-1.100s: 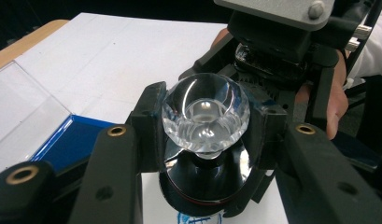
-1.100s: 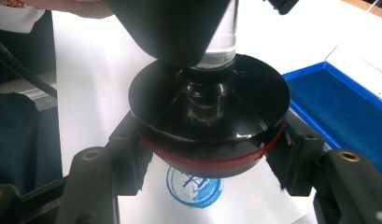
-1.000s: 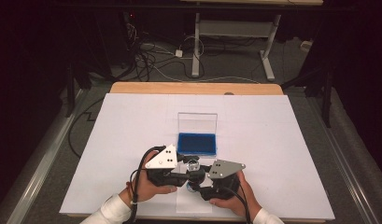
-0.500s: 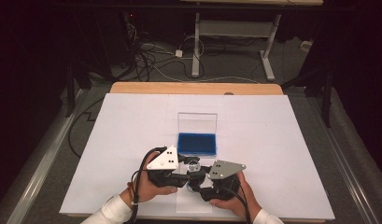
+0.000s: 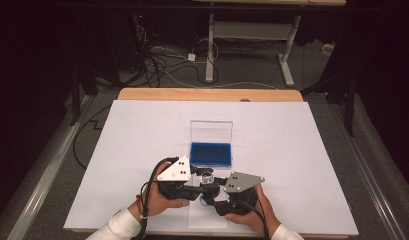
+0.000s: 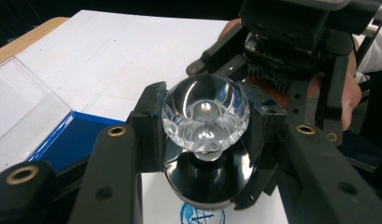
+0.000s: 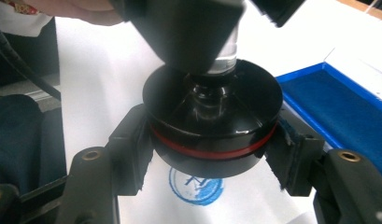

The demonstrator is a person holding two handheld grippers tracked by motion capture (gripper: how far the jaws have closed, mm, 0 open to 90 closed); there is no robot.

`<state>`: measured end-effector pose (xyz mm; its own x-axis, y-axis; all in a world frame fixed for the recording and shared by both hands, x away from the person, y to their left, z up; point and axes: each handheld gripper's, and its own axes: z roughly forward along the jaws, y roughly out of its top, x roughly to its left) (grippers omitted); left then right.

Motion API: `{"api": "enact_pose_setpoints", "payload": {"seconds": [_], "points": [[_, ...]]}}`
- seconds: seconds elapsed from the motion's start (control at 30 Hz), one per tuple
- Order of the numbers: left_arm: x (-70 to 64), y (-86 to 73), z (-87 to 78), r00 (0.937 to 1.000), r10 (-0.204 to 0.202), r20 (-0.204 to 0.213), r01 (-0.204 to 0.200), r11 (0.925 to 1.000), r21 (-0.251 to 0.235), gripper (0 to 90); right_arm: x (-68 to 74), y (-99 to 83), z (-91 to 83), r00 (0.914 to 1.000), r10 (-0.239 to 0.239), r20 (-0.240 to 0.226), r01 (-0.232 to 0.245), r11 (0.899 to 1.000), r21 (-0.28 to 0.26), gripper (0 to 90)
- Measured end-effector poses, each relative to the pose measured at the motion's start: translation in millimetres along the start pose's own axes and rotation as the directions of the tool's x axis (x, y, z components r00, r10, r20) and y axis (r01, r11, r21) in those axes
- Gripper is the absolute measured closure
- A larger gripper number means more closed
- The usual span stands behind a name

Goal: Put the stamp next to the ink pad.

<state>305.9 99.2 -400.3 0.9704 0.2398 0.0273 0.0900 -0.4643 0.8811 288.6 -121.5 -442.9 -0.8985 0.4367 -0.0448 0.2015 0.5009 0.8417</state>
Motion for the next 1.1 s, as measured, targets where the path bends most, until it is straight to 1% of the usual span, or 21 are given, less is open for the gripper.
{"api": "enact_pose_setpoints", "payload": {"seconds": [0.1, 0.13, 0.2, 0.27, 0.4, 0.43, 0.53, 0.8, 0.87, 0.9, 0.93, 1.07, 1.1], "points": [[0.8, -1.0, 0.1, 0.9999, -0.010, 0.007, 0.011, 0.9999, -0.012, 54.2, -0.4, 0.5, -0.6, 1.0000, 0.002, 0.001, -0.002, 1.000, 0.002, 38.5], [1.1, -1.0, 0.3, 0.9999, -0.006, 0.009, 0.006, 0.9999, -0.009, 54.2, -0.3, 0.6, -0.7, 1.0000, 0.005, -0.001, -0.005, 1.000, 0.002, 38.5], [1.5, -1.4, -0.1, 0.9997, -0.015, 0.017, 0.015, 0.9997, -0.016, 54.2, 0.5, 0.8, -1.2, 1.0000, 0.002, -0.001, -0.002, 1.000, 0.001, 38.5], [3.0, -1.6, -0.9, 0.9996, -0.017, 0.024, 0.017, 0.9998, -0.011, 54.2, 1.0, 1.2, -2.5, 1.0000, -0.007, 0.001, 0.007, 1.000, 0.003, 38.6], [6.6, -3.8, -2.0, 0.9979, -0.051, 0.040, 0.052, 0.9980, -0.036, 54.2, 0.8, 2.3, -5.4, 0.9999, -0.009, 0.013, 0.009, 1.000, 0.000, 38.7], [7.1, -4.3, -1.9, 0.9974, -0.057, 0.044, 0.058, 0.9975, -0.040, 54.3, 0.7, 2.3, -6.1, 0.9999, -0.005, 0.010, 0.005, 1.000, -0.004, 38.7], [6.9, -5.5, -0.9, 0.9974, -0.057, 0.043, 0.059, 0.9972, -0.045, 54.3, 0.4, 2.3, -7.9, 0.9997, -0.015, 0.019, 0.014, 1.000, 0.004, 38.7], [4.6, -7.5, 1.4, 0.9983, -0.052, 0.026, 0.054, 0.9968, -0.059, 54.4, 1.8, 1.9, -10.0, 0.9993, -0.004, 0.038, 0.003, 1.000, 0.009, 38.7], [4.8, -8.2, 1.0, 0.9977, -0.064, 0.024, 0.065, 0.9952, -0.073, 54.4, 1.8, 2.7, -11.3, 0.9991, -0.003, 0.042, 0.003, 1.000, 0.009, 38.7], [4.7, -8.4, 1.4, 0.9974, -0.067, 0.027, 0.069, 0.9950, -0.072, 54.5, 2.0, 2.9, -12.3, 0.9990, -0.001, 0.046, 0.001, 1.000, 0.004, 38.7], [4.4, -8.6, 1.7, 0.9974, -0.068, 0.026, 0.070, 0.9949, -0.073, 54.4, 1.8, 3.2, -12.2, 0.9991, 0.002, 0.042, -0.003, 1.000, 0.010, 38.7], [4.2, -9.7, 0.9, 0.9957, -0.087, 0.031, 0.090, 0.9902, -0.107, 54.4, 3.4, 4.1, -13.7, 0.9982, 0.006, 0.060, -0.006, 1.000, -0.001, 38.7], [3.8, -10.4, 1.3, 0.9950, -0.095, 0.030, 0.098, 0.9886, -0.114, 54.5, 3.2, 4.2, -14.2, 0.9986, 0.012, 0.052, -0.012, 1.000, -0.005, 38.7]]}}
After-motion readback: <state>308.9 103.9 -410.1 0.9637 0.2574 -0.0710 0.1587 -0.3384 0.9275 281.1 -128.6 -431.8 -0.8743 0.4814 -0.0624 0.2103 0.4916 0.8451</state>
